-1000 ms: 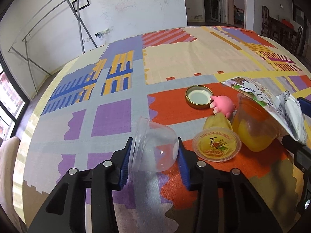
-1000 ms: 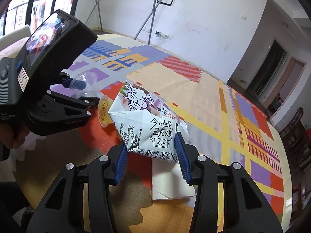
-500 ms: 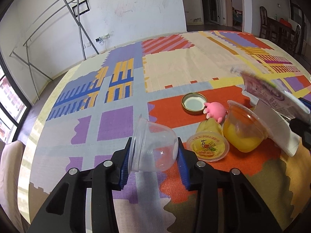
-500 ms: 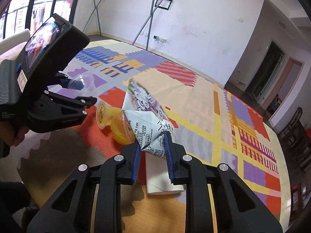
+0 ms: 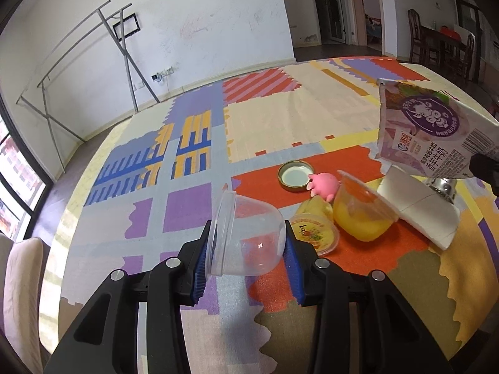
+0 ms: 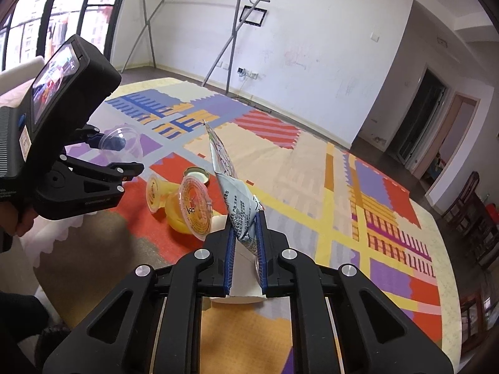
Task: Collect trash
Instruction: 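Lift the cup and carton and carry both toward the bin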
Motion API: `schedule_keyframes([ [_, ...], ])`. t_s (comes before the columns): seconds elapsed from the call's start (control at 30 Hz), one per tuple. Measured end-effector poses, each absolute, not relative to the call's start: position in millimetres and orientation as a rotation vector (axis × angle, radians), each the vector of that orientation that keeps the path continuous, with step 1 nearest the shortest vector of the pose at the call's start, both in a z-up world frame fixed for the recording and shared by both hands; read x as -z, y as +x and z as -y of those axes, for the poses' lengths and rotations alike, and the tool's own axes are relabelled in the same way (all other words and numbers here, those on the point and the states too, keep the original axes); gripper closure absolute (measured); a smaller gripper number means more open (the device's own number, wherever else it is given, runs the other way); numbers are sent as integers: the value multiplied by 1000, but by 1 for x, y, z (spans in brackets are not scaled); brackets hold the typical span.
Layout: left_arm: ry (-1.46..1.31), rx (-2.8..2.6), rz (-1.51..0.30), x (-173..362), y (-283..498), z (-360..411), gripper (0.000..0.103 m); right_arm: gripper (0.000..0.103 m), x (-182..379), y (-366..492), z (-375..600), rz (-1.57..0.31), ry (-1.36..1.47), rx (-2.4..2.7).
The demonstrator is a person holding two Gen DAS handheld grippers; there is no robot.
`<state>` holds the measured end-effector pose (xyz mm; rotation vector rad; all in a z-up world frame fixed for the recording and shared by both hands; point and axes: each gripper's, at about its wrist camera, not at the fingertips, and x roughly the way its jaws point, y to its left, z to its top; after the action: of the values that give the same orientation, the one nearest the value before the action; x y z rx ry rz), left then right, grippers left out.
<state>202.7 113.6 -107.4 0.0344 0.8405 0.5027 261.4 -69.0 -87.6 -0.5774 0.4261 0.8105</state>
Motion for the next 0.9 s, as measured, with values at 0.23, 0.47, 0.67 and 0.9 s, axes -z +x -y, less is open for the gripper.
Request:
schedule_keyframes([
  [0.23,70,-475,-817,93,188,-96,59,92,71,252,87,-368,-575,-804],
  [0.47,93,-438,-796,81,174,-77,59,92,58,244,107,-350,-569,-814],
  [0.67,129,-392,-812,79,161,-57,59,92,54,229,123,-331,-590,-836],
  [0.9,132,-356,-812,77,141,-38,59,92,53,212,143,-340,-599,-877],
])
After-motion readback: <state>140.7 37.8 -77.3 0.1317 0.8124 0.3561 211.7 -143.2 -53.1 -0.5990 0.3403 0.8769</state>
